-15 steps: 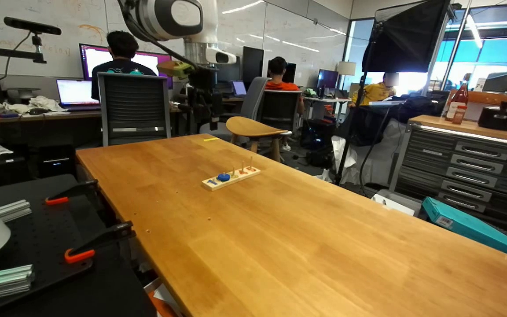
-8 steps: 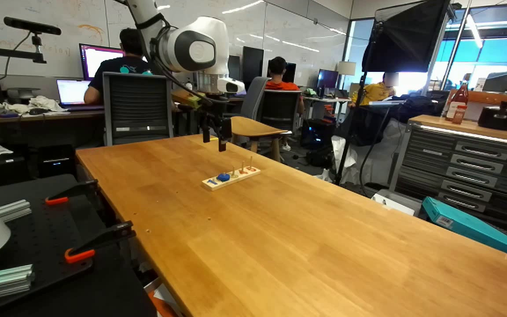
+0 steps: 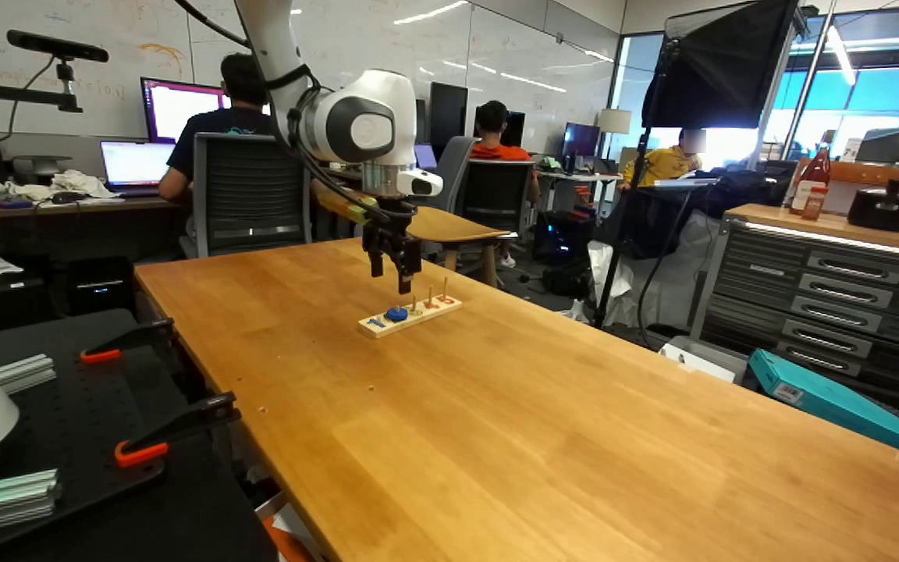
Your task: Pick up the blue lid from the wooden holder and put it on the table
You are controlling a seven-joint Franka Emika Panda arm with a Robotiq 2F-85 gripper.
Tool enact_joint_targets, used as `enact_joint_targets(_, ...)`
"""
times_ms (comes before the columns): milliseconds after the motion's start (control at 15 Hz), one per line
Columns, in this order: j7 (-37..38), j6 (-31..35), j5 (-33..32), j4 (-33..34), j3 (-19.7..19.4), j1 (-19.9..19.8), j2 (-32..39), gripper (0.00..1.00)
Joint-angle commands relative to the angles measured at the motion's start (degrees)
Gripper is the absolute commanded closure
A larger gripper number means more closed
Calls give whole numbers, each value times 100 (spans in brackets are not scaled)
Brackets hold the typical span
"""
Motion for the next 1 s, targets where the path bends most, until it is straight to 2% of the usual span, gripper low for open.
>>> enact_joint_targets(0,108,204,-148,244,-246,201,362,0)
enact_joint_targets(667,84,506,-98,374,-413,343,789,0)
enact_joint_targets(733,62,541,-88,395,-402,336,822,11)
enact_joint_targets(800,52,591,-65,416,-383,328,849,28)
enact_joint_targets(933,39,655,-39,449,-369,324,885,42)
